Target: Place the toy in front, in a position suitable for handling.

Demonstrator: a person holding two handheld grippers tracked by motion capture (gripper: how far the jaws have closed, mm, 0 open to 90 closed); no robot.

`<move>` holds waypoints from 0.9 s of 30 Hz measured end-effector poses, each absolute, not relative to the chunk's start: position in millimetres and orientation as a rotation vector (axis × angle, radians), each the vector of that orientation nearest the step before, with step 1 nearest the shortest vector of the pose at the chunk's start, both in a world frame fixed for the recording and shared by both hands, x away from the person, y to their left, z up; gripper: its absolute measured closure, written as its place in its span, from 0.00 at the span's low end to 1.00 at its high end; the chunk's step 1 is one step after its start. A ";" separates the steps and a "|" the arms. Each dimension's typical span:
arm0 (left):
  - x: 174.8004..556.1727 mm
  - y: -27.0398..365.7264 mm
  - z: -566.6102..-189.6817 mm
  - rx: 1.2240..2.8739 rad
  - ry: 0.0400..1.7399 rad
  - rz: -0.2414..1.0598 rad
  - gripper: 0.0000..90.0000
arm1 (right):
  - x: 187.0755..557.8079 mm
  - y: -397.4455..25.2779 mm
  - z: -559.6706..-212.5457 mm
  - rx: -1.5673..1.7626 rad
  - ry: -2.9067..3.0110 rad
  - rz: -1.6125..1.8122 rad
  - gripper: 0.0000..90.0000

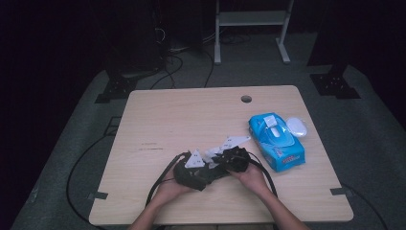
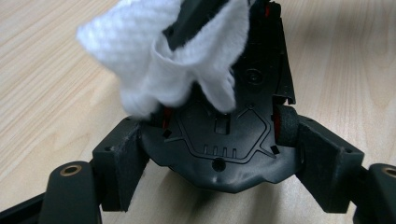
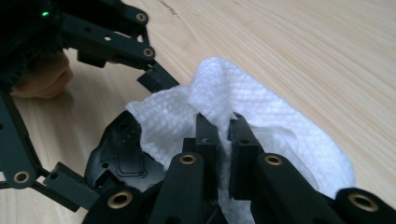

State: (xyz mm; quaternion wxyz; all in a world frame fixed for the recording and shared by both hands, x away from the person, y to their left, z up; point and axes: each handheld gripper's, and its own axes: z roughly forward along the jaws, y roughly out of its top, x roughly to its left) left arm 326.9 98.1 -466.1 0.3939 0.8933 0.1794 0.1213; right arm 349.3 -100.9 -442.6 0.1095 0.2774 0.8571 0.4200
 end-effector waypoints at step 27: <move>326.9 99.6 -466.8 2.268 0.457 0.310 0.27 | 355.9 -83.8 -438.8 0.777 2.594 1.274 0.69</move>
